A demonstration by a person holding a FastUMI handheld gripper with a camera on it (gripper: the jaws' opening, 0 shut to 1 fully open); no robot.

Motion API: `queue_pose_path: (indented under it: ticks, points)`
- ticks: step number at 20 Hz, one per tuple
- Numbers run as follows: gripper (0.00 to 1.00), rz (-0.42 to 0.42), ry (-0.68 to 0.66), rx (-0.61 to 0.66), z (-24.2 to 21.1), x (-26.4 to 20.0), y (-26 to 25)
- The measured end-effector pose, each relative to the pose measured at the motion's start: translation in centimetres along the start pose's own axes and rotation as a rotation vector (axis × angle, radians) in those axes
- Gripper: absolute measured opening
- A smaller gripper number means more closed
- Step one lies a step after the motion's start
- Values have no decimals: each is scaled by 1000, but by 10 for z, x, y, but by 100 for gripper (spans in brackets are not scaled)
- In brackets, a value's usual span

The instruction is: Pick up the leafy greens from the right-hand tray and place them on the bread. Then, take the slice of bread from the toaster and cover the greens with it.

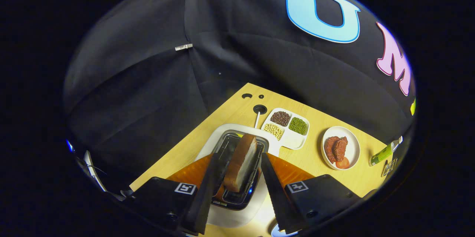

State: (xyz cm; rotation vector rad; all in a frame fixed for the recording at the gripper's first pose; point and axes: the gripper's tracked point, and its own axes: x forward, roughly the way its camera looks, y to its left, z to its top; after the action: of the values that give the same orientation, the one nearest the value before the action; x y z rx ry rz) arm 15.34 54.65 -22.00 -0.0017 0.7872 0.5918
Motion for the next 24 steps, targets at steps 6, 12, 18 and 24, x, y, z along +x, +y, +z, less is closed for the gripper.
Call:
queue_pose_path:
  ticks: [6,12,18,24]
  points:
    - [44,-78,21,27,-5,11,-25]
    - [15,-27,20,90,0,5,-18]
    - [12,52,-95,151,38,-39,-16]
    - [12,106,-193,202,58,-95,-39]
